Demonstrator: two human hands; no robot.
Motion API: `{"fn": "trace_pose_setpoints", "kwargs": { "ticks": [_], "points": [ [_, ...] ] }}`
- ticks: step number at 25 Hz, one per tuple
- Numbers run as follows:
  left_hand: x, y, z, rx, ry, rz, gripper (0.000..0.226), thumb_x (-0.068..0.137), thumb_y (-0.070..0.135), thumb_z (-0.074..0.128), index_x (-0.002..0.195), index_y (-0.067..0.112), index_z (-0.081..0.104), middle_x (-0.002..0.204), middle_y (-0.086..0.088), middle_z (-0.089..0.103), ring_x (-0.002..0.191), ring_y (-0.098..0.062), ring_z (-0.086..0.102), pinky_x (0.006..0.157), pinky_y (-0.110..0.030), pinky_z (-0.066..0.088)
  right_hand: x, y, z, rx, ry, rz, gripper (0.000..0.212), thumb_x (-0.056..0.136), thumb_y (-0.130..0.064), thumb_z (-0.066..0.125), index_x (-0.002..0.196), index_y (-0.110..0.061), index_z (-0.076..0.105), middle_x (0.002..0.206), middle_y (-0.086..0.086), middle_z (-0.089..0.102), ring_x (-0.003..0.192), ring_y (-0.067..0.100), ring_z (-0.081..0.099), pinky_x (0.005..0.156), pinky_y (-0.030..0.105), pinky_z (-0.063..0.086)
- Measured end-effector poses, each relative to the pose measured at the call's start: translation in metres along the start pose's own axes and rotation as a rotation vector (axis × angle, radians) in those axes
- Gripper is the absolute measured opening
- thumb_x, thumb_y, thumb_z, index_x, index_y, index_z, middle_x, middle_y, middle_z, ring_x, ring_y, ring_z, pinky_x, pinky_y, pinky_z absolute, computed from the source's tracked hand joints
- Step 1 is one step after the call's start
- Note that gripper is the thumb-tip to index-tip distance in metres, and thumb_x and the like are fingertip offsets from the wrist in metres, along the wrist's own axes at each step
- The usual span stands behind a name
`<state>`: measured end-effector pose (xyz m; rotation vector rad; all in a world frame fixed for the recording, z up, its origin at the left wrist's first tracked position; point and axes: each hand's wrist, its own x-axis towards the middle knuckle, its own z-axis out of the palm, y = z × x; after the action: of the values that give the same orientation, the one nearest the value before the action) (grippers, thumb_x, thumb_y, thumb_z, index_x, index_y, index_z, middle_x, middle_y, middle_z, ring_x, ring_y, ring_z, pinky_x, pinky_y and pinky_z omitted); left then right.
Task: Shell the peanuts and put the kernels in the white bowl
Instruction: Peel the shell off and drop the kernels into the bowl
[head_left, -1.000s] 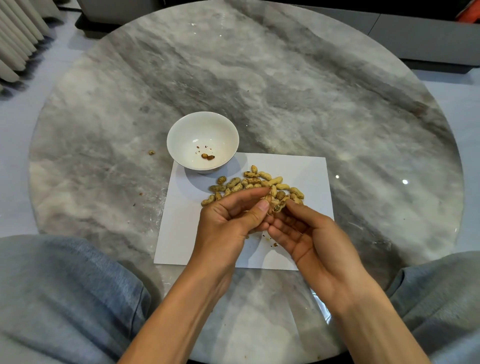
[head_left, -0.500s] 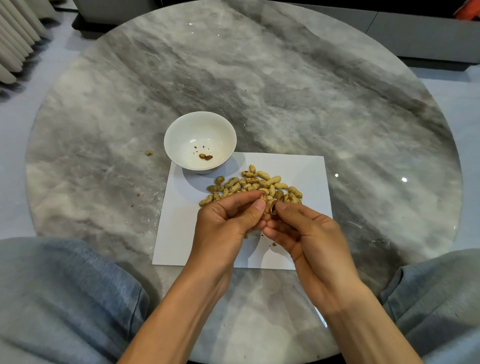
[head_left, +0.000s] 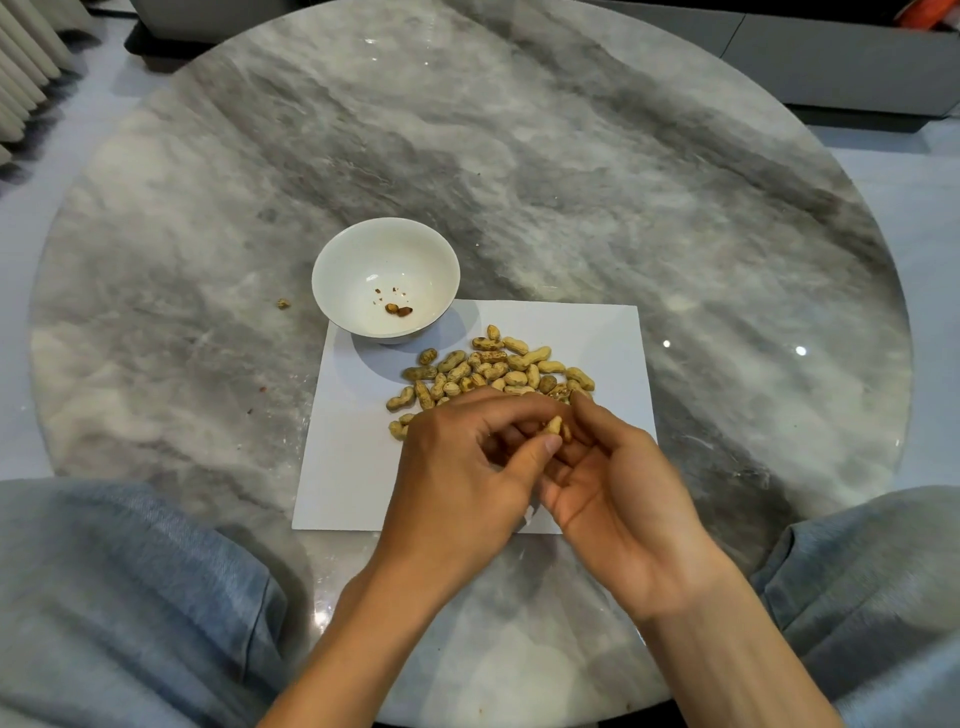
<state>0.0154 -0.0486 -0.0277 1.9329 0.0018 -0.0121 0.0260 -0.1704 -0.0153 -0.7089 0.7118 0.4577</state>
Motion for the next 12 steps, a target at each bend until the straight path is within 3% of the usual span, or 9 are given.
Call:
{"fn": "trace_pose_setpoints", "kwargs": {
  "ticks": [2, 5, 8, 12],
  "points": [
    [-0.0008, 0.0003, 0.0011, 0.025, 0.036, 0.014, 0.024, 0.081, 0.009, 0.079, 0.097, 0.026, 0.079, 0.089, 0.013, 0.073, 0.084, -0.004, 0.068, 0.069, -0.012, 0.048, 0.0008, 0.0004, 0.0, 0.025, 0.001, 0.013, 0.031, 0.102, -0.02, 0.047, 0.101, 0.004, 0.066, 0.094, 0.023, 0.073, 0.088, 0.031, 0.075, 0.071, 0.036, 0.063],
    [0.0008, -0.0023, -0.0028, -0.088, 0.141, -0.126, 0.023, 0.081, 0.011, 0.079, 0.089, 0.033, 0.078, 0.08, 0.016, 0.073, 0.077, -0.003, 0.068, 0.068, -0.022, 0.056, 0.002, -0.0011, -0.0029, 0.01, 0.038, 0.014, 0.034, 0.102, -0.02, 0.045, 0.109, 0.007, 0.066, 0.104, 0.024, 0.073, 0.101, 0.032, 0.072, 0.085, 0.037, 0.061],
    [0.0016, -0.0092, -0.0053, 0.019, 0.122, -0.198, 0.021, 0.079, 0.018, 0.081, 0.09, 0.035, 0.076, 0.08, 0.018, 0.072, 0.078, 0.001, 0.065, 0.072, -0.026, 0.057, 0.001, -0.0062, -0.0051, 0.041, 0.078, -0.016, 0.033, 0.102, -0.015, 0.042, 0.115, 0.006, 0.063, 0.106, 0.023, 0.073, 0.099, 0.031, 0.073, 0.09, 0.038, 0.058],
    [-0.0013, -0.0067, -0.0003, 0.162, 0.092, -0.015, 0.021, 0.08, 0.024, 0.075, 0.1, 0.03, 0.076, 0.097, 0.017, 0.067, 0.09, -0.002, 0.063, 0.075, -0.021, 0.053, -0.0008, -0.0057, -0.0045, 0.023, 0.077, -0.014, 0.033, 0.101, -0.014, 0.041, 0.118, 0.005, 0.063, 0.107, 0.022, 0.073, 0.1, 0.03, 0.073, 0.09, 0.037, 0.055]
  ]
}}
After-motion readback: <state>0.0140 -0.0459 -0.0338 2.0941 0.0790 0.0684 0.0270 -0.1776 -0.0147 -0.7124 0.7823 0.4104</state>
